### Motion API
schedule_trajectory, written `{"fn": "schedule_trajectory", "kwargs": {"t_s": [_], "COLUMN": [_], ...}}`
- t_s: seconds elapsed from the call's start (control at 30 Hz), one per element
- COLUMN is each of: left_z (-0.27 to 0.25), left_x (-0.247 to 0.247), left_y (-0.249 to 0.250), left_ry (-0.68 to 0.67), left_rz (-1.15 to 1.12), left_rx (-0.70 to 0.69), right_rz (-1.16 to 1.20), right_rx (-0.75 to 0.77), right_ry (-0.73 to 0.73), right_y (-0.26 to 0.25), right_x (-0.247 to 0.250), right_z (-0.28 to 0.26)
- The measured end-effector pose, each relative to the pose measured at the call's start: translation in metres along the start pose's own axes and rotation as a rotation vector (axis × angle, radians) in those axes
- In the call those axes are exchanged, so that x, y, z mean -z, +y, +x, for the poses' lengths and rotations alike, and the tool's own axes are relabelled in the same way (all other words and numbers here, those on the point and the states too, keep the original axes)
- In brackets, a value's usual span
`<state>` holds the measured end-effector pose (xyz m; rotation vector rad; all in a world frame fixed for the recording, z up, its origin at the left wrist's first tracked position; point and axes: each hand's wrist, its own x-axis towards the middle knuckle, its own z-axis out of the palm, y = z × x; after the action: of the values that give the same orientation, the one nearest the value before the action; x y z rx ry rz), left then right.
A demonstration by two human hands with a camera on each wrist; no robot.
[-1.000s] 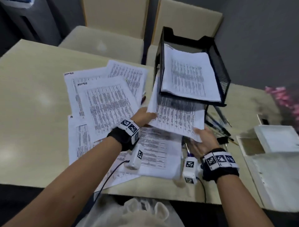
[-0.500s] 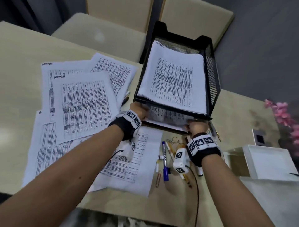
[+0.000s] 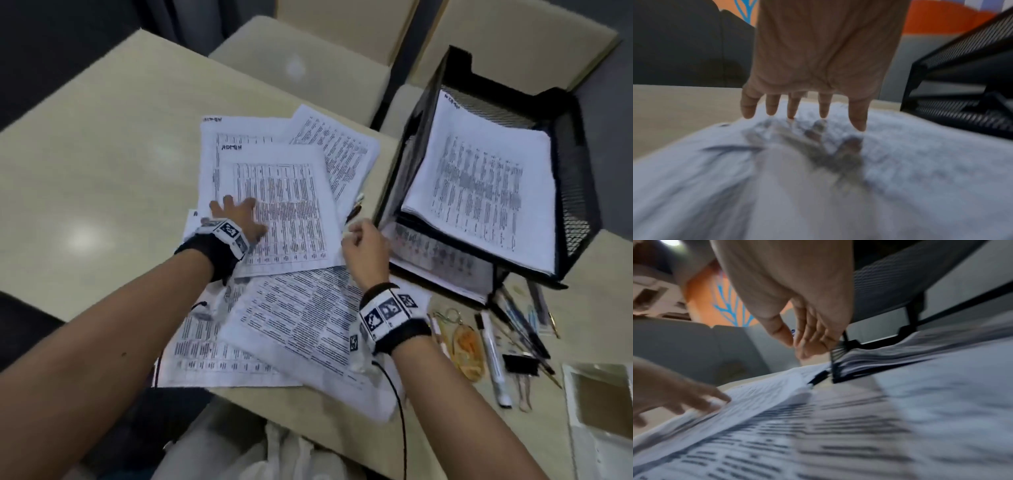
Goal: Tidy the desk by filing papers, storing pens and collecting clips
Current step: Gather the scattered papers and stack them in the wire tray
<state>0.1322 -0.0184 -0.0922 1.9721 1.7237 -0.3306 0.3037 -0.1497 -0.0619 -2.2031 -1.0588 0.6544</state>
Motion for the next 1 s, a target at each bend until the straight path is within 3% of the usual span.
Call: {"fn": "schedule_trajectory", "kwargs": {"t_s": [0.07,0.2,0.33,0.43,0.5,0.57,0.63,0.73,0.83,1.0], "left_z": [-0.006,0.001,0.025,0.035,0.045,0.052,0.056,0.054,0.052,0.022], "left_x": [-0.003,0.019,0.041,0.047,0.052,0.06,0.063,0.07,0.094,0.169], "left_y": [-0.028,-0.064,-0.092,-0.094,-0.092,-0.089,-0.089,-0.09,-0.091,-0.098], "left_ry": [0.003,-0.006,0.089,0.055,0.014,-0.02,0.014,0.164,0.343,0.612], "left_rz": [0.044,-0.002,-0.18,-0.274,-0.389,-0.648,-0.721,-0.709,-0.841,-1.205], "left_rx": [-0.009,0.038,0.324,0.403,0.385,0.345,0.312,0.256,0.178,-0.16], "right_rz": [-0.122,-0.438,-0.501,-0.581,-0.575,-0.507,-0.403,-0.342,-0.467,-0.461], "right_rx": [0.017,-0.088,0.01,0.126,0.203,0.262,0.282,0.232,0.204,0.203], "right_ry": [-0.06,-0.182,-0.252,-0.347,-0.39,-0.427,-0.461,-0.472,-0.546,-0.409], "right_y": [-0.02,-0.04,-0.067,-0.085,-0.093,-0.098,-0.101,-0.093,-0.079,-0.076], "right_x": [-0.021,-0.057,-0.092,-0.113,-0.121,-0.123,-0.122,-0.12,-0.12,-0.117], "right_z": [0.02,0.049,0.053,0.048,0.045,0.043,0.045,0.045,0.033,0.019]}}
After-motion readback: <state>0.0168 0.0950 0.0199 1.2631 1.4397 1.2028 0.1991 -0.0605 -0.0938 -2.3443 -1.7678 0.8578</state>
